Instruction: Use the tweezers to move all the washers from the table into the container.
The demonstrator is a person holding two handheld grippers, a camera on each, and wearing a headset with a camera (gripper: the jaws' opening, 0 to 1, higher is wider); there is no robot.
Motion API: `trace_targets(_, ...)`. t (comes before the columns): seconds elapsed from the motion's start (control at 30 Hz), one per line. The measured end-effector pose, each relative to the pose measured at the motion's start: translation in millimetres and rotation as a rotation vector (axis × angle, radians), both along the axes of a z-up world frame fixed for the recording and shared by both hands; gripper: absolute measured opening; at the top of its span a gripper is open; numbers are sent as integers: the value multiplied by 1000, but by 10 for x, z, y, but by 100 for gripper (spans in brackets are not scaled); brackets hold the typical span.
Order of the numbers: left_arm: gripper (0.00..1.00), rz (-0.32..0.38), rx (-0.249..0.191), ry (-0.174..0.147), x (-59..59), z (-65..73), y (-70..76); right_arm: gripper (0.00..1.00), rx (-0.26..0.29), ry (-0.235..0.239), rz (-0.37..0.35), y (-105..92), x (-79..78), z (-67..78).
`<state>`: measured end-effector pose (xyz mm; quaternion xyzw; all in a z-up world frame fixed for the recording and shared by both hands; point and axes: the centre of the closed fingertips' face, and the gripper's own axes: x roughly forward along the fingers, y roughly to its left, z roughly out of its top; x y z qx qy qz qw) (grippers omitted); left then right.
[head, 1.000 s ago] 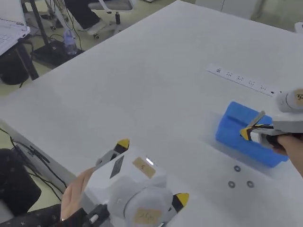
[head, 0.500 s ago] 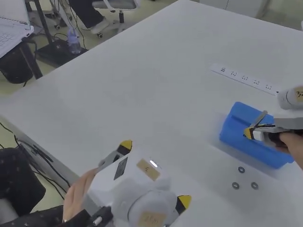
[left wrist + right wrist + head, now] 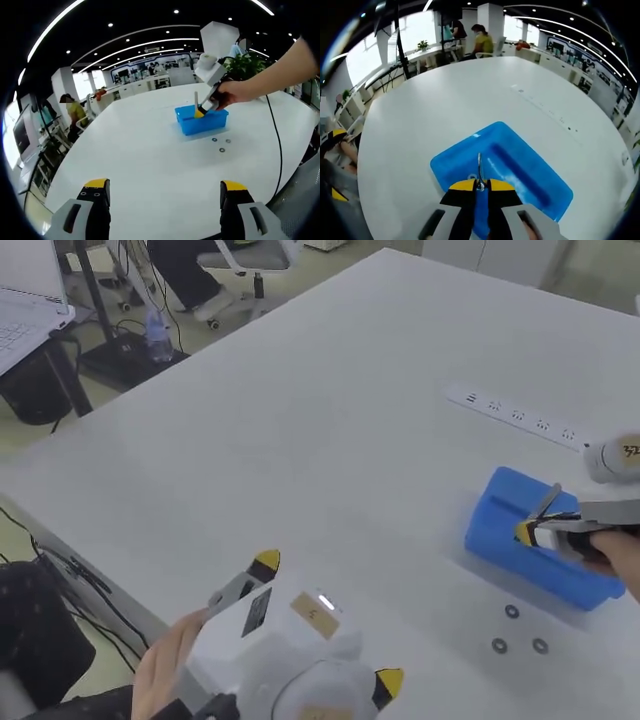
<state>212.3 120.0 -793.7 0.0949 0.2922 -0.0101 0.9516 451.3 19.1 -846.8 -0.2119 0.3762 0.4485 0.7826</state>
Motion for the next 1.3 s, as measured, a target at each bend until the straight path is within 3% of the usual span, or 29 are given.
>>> trace_targets(0.33,93,3,2,0,-3,0,6,4,38,-15,-2,-9,-49,193)
trace_targets(0.53,93,1,4,1,-8,2,5,4,47,-15,-15,-44,-59,214)
trace_targets(0.8,93,3,5,0,-10,5,14,4,91,-38,-1,-62,-110,488)
trace_targets(1.03,93,5,3,-7,-9,20,18,4,121,-57,24,-83,-348,653)
trace_targets(1.3,93,2,4,-4,-6,16,12,5,144,-44,62,-157,-626,688)
